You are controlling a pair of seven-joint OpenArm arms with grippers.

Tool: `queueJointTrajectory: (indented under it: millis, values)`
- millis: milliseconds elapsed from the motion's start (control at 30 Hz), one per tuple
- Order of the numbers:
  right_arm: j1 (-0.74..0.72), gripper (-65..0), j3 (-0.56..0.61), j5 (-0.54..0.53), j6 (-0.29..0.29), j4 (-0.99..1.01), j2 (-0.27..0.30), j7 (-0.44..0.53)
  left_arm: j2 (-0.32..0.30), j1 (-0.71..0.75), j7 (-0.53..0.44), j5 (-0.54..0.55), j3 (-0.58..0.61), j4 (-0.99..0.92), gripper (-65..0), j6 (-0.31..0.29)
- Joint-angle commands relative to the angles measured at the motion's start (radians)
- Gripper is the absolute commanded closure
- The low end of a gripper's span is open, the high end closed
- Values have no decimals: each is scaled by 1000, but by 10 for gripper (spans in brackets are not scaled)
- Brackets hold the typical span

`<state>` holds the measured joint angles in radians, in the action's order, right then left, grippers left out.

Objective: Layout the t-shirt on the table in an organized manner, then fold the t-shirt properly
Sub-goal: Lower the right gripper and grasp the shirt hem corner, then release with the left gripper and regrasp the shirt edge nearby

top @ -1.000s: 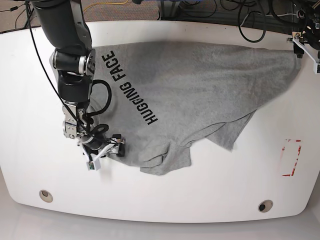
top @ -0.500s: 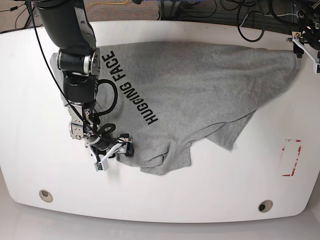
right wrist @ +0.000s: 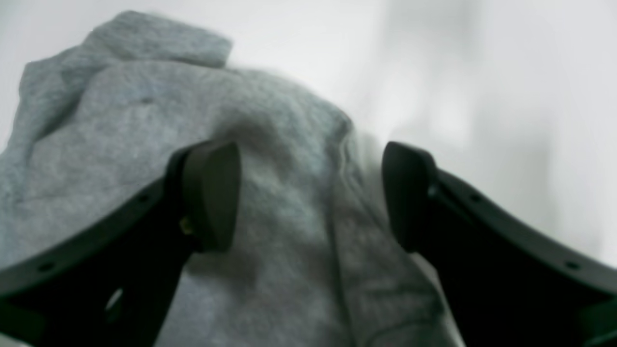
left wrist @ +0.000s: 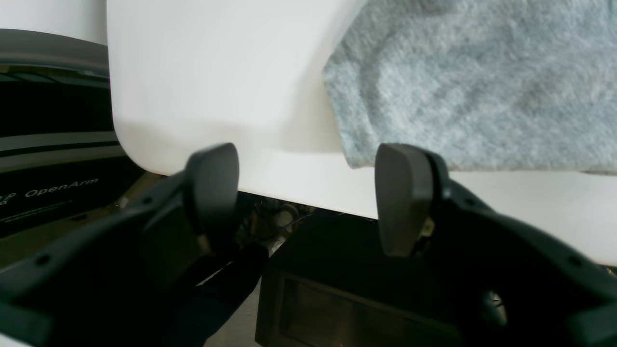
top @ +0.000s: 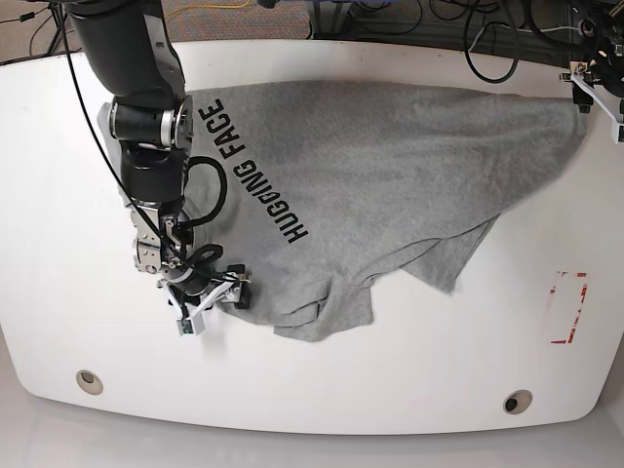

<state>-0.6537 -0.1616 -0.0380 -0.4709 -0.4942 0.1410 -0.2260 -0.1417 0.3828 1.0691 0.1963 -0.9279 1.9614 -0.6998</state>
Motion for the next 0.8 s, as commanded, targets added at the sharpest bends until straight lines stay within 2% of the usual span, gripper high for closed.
queueJointTrajectory:
  millis: [0, 133, 300, 367, 433, 667, 767]
  values:
    - [-34, -445, 0, -7, -2, -10, 10, 17, -16, 3, -10, 4, -7, 14, -399, 2]
    - [-33, -442, 38, -7, -4, 21, 7, 17, -16, 3, -10, 4, -7, 14, -399, 2]
    - [-33, -436, 147, -18, -4, 41, 7, 21, -16, 3, -10, 2, -7, 14, -399, 2]
    - [-33, -411, 170, -18, -2, 41, 7, 21, -16, 3, -10, 2, -7, 13, -399, 2]
    - [-33, -352, 173, -18, -2, 41, 7, 23, -16, 3, -10, 2, -7, 2, -399, 2]
    - [-36, -67, 176, -10, -4, 41, 7, 23, -42, -5, -10, -7, -23, -67, -399, 2]
    - [-36, 0, 178, -10, -4, 41, 7, 21, -42, -35, -10, -4, -70, -109, -401, 2]
